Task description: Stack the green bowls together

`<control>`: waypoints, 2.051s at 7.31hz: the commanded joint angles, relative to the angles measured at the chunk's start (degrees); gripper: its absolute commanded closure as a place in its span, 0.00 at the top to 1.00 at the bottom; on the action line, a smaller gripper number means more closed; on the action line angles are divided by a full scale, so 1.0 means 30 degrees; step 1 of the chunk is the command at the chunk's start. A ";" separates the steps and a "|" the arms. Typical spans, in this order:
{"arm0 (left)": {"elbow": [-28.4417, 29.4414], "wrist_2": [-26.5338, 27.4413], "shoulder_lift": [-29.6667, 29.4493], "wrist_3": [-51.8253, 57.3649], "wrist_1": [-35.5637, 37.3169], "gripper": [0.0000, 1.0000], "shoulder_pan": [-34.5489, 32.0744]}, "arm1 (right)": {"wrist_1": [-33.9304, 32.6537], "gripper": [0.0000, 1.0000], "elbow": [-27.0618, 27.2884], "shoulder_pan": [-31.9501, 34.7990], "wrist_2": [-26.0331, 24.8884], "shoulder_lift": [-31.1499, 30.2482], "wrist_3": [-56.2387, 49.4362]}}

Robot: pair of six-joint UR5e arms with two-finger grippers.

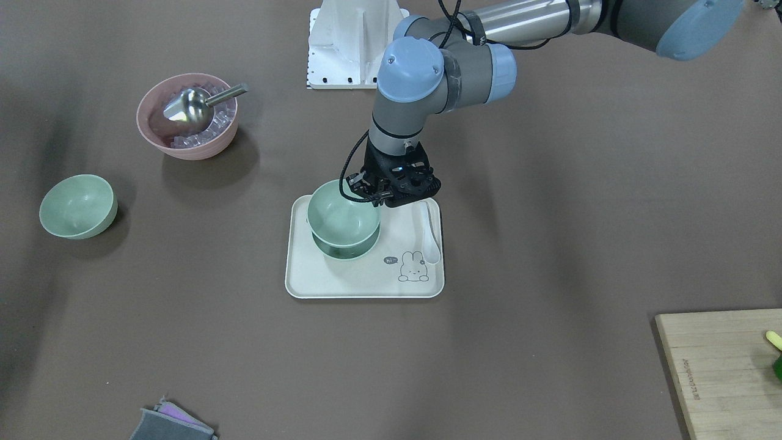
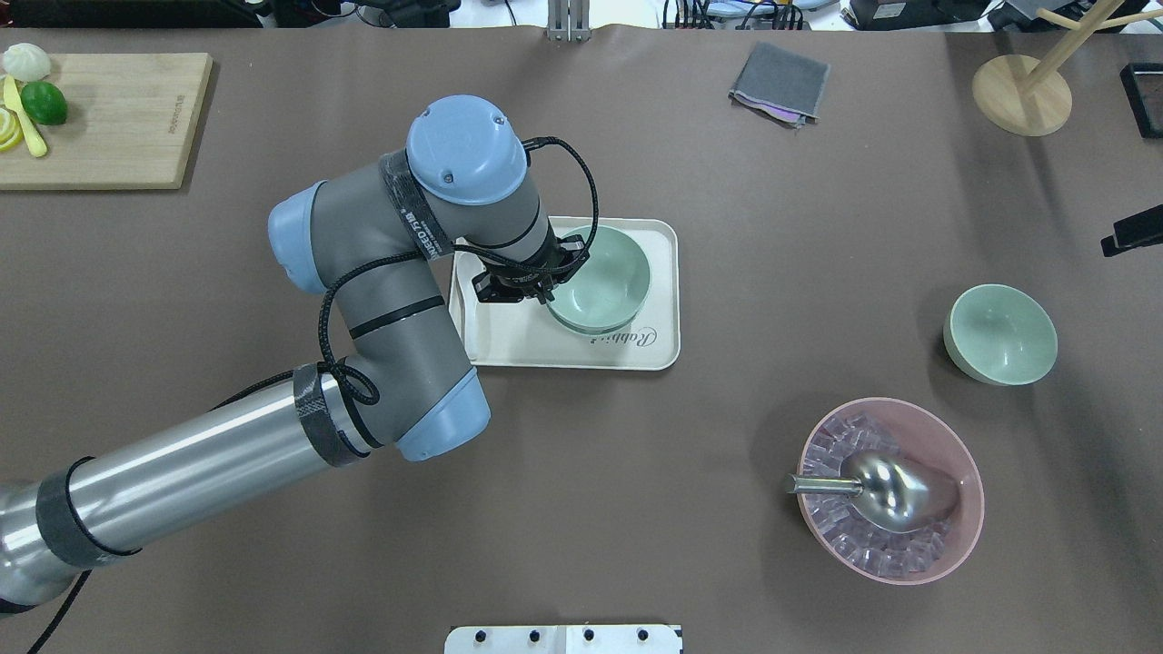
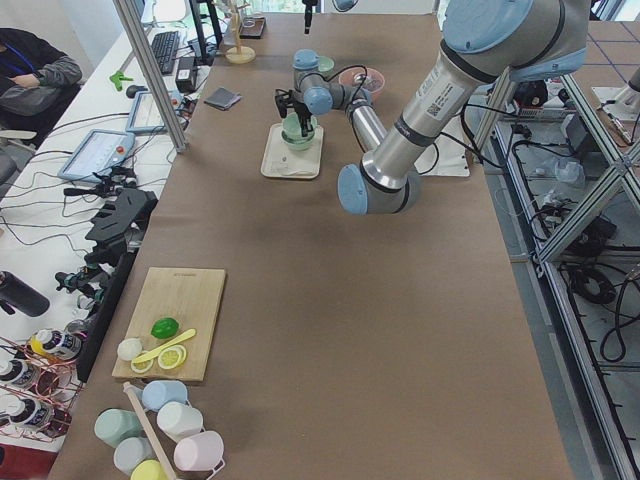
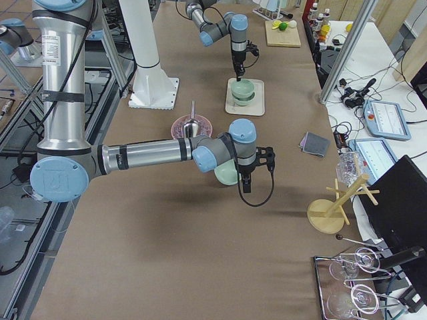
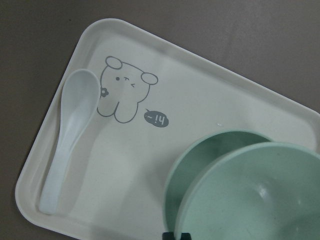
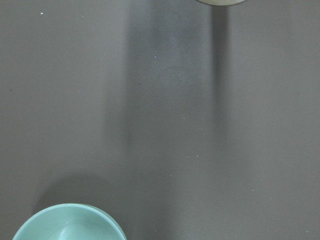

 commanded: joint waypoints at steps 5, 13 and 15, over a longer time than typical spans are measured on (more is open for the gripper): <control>0.1293 0.0040 -0.0059 0.0000 -0.1516 0.00 0.0048 | 0.0000 1.00 0.0000 -0.0010 0.0000 0.0000 0.0000; 0.1410 0.0421 -0.0030 0.0029 -0.1575 0.00 0.0370 | 0.0000 1.00 0.0000 -0.0010 0.0000 0.0000 0.0000; 0.1498 0.0450 -0.0030 0.0029 -0.1604 0.00 0.0399 | 0.0000 1.00 -0.0029 -0.0010 0.0000 0.0000 0.0000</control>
